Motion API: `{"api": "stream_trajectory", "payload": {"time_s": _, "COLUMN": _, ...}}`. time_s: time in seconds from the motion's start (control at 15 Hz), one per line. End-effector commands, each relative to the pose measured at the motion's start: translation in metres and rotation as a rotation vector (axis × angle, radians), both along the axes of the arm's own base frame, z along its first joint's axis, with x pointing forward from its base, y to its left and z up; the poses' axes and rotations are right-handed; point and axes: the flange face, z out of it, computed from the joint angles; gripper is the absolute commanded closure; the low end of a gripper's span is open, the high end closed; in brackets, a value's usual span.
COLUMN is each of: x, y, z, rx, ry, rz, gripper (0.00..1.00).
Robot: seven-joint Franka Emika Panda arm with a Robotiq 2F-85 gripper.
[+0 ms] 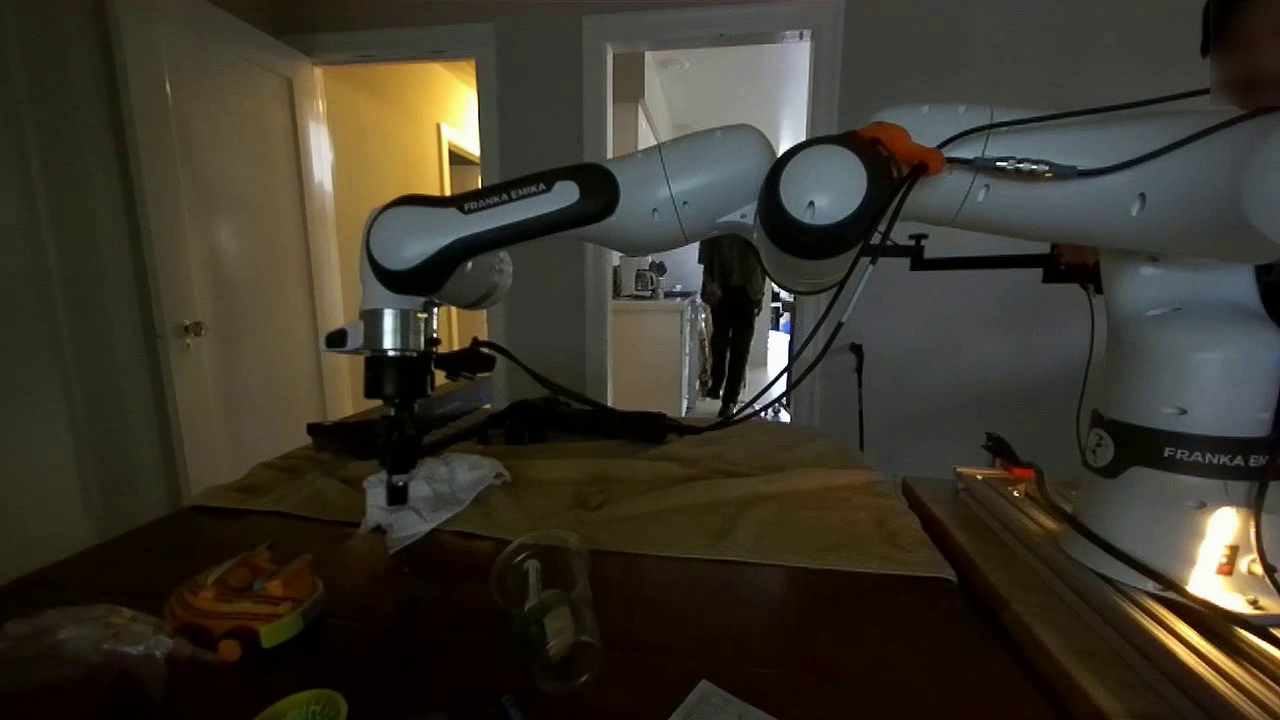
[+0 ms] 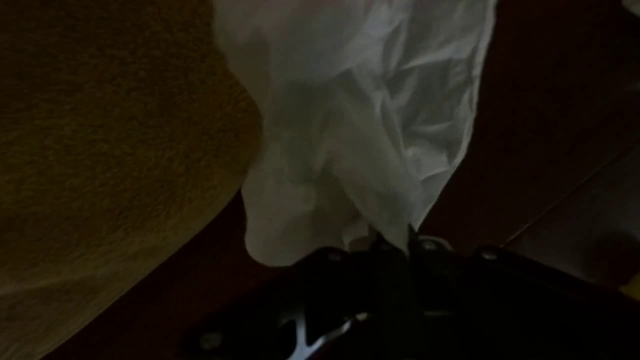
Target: Remove the tennis ball from the clear cup and use the napkin to wipe the table then move the toy car to the right.
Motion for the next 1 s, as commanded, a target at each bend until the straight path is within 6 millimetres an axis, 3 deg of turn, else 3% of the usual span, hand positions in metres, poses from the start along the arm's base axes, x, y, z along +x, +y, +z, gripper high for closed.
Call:
{"api": "stream_trajectory", "payload": {"time_s": 0.0, "x": 0.007, "y": 0.007, "z": 0.039, "rx": -0.075, "ry": -0.042, "rz": -0.046, "gripper": 0.73}}
{"api": "stream_trajectory", "payload": {"time_s": 0.07, "x": 0.008, "y": 0.008, "z": 0.045, "rx": -0.087, "ry": -0.048, "rz": -0.053, "gripper": 0.73}}
{"api": "stream_trajectory", "payload": {"time_s": 0.13, "x": 0.006, "y": 0.004, "z": 0.033, "rx": -0.039, "ry": -0.037, "rz": -0.028, "gripper": 0.98}}
{"api": "stream_trajectory", "payload": {"time_s": 0.2, "x": 0.007, "y": 0.005, "z": 0.039, "rx": -0.047, "ry": -0.042, "rz": -0.033, "gripper": 0.73}}
{"api": "stream_trajectory", "payload": {"time_s": 0.67, "x": 0.012, "y": -0.003, "z": 0.047, "rx": -0.066, "ry": -0.086, "rz": -0.054, "gripper": 0.73}}
{"api": "stream_trajectory", "payload": {"time_s": 0.87, "x": 0.01, "y": -0.003, "z": 0.04, "rx": -0.055, "ry": -0.07, "rz": -0.047, "gripper": 0.73}}
{"api": "stream_trajectory", "payload": {"time_s": 0.93, "x": 0.01, "y": -0.003, "z": 0.04, "rx": -0.055, "ry": -0.07, "rz": -0.048, "gripper": 0.98}}
